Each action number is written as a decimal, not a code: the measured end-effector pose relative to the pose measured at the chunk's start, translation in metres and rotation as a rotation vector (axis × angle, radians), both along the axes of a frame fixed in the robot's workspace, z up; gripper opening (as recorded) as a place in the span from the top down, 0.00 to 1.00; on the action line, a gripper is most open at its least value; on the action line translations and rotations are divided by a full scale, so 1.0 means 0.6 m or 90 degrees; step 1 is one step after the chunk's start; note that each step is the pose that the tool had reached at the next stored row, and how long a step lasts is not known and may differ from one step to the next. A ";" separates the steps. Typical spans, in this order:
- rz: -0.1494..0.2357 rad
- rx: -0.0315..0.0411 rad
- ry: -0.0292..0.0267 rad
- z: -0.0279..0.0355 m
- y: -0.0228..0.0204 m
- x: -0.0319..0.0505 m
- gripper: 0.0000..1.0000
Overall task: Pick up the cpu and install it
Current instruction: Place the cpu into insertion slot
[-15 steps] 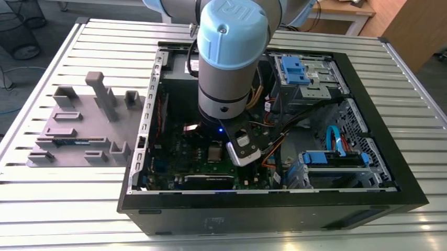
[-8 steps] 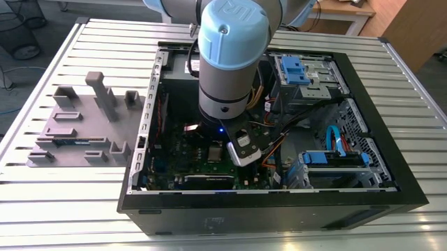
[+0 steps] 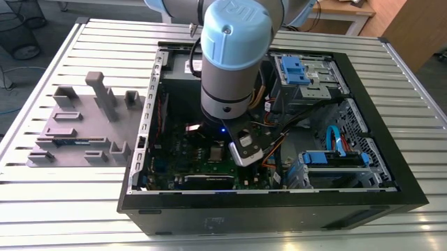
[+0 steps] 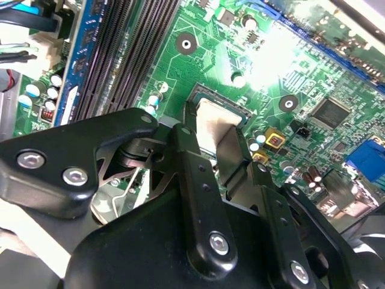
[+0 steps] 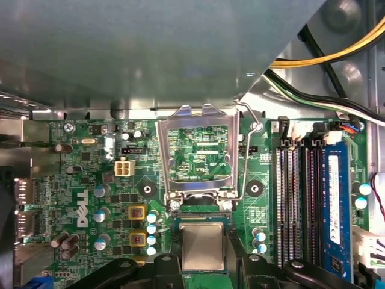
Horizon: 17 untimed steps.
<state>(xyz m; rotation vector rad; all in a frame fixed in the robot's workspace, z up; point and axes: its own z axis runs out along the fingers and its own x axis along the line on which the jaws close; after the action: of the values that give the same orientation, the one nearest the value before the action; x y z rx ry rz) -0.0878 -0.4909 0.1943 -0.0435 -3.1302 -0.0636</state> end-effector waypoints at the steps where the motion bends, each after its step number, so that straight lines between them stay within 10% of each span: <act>1: 0.000 0.0000 0.0000 0.000 0.0000 0.000 0.59; 17: 0.000 0.0001 -0.0001 0.010 0.0001 0.000 0.59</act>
<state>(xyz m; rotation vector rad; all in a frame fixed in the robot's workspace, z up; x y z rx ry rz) -0.0876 -0.4909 0.2003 -0.0436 -3.1303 -0.0638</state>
